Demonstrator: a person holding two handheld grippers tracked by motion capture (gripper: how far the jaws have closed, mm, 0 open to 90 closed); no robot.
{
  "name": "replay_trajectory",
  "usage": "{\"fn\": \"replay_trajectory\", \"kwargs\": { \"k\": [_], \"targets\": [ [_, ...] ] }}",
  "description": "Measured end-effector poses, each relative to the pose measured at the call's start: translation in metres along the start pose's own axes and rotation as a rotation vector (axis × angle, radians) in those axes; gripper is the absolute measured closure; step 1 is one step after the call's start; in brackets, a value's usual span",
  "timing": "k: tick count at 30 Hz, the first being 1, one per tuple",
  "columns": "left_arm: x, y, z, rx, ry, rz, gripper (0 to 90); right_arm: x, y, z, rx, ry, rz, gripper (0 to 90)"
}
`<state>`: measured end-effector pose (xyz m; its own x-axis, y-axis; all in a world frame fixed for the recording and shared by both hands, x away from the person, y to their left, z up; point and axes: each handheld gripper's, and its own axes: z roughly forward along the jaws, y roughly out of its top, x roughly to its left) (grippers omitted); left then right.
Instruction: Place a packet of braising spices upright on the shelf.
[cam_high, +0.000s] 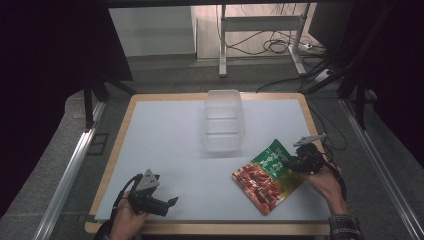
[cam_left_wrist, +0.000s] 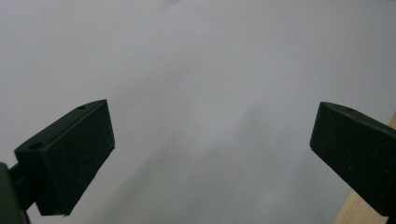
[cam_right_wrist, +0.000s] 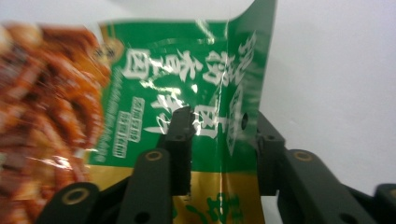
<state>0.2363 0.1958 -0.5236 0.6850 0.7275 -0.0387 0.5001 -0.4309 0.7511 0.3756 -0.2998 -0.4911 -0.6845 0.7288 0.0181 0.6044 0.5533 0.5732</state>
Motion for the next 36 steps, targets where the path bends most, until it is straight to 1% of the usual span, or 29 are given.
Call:
{"fn": "replay_trajectory", "kwargs": {
  "k": [1,2,3,4,5,6,7,8,11,12,14,15,16,18,20,22,27,28,30,32,33,34,36],
  "targets": [
    [0.0,0.0,0.0,0.0,0.0,0.0,0.0,0.0,0.0,0.0,0.0,0.0,0.0,69.0],
    [0.0,0.0,0.0,-0.001,0.0,0.0,0.0,0.002,0.0,0.002,0.012,-0.023,-0.015,70.8],
    [0.0,0.0,0.0,0.0,0.0,-0.001,0.0,0.003,0.001,0.004,0.015,-0.037,-0.023,74.0],
    [0.0,0.0,0.0,0.001,0.001,0.0,0.0,0.003,0.001,0.004,0.017,-0.054,-0.016,80.5],
    [0.0,0.0,0.0,0.003,0.001,0.001,0.0,0.004,0.0,0.004,0.018,-0.066,-0.012,85.0],
    [0.0,0.0,0.0,0.003,0.002,0.002,0.0,0.004,0.0,0.004,0.018,-0.066,-0.012,85.0],
    [0.0,0.0,0.0,0.004,0.002,0.003,0.0,0.005,0.0,0.005,0.02,-0.078,-0.016,87.9],
    [0.0,0.0,0.0,0.004,0.002,0.003,0.0,0.006,0.0,0.004,0.015,-0.088,-0.01,88.5],
    [0.0,0.0,0.0,0.0,0.003,-0.001,0.0,0.008,0.002,0.002,0.002,-0.095,-0.016,88.6],
    [0.0,0.0,-0.001,-0.002,0.007,-0.003,0.0,0.01,0.003,-0.002,-0.011,-0.093,-0.007,88.6],
    [0.001,0.0,-0.001,-0.002,0.007,-0.005,0.0,0.01,0.004,-0.003,-0.02,-0.087,-0.008,88.6],
    [0.001,0.0,-0.001,-0.002,0.006,-0.005,0.0,0.01,0.005,-0.006,-0.027,-0.079,-0.002,88.5],
    [0.001,0.0,-0.001,-0.001,0.007,-0.006,0.0,0.011,0.007,-0.01,-0.043,-0.064,0.015,88.5],
    [0.001,0.0,-0.001,-0.001,0.008,-0.005,0.0,0.011,0.008,-0.012,-0.048,-0.059,0.02,88.5],
    [0.001,0.0,-0.001,-0.004,0.009,-0.006,0.0,0.012,0.01,-0.017,-0.061,-0.044,0.036,88.5],
    [0.001,0.0,-0.002,-0.006,0.012,-0.01,0.0,0.014,0.011,-0.021,-0.078,-0.035,0.031,88.5],
    [0.002,0.0,-0.003,-0.006,0.015,-0.022,0.0,0.024,0.017,-0.033,-0.128,-0.043,0.004,88.4],
    [0.002,0.0,-0.003,-0.007,0.016,-0.024,0.0,0.028,0.019,-0.037,-0.142,-0.043,0.008,88.4],
    [0.002,0.0,-0.003,-0.009,0.015,-0.027,0.0,0.029,0.02,-0.039,-0.145,-0.04,0.011,88.4],
    [0.002,0.0,-0.004,-0.012,0.015,-0.028,0.0,0.033,0.023,-0.045,-0.164,-0.037,0.014,88.4],
    [0.002,0.0,-0.004,-0.013,0.014,-0.028,0.0,0.036,0.025,-0.05,-0.185,-0.034,0.009,88.4],
    [0.002,0.0,-0.003,-0.013,0.013,-0.027,0.0,0.036,0.025,-0.05,-0.185,-0.034,0.009,88.4],
    [0.002,0.0,-0.003,-0.011,0.011,-0.024,0.0,0.041,0.027,-0.055,-0.203,-0.036,0.001,88.3]
  ]
}}
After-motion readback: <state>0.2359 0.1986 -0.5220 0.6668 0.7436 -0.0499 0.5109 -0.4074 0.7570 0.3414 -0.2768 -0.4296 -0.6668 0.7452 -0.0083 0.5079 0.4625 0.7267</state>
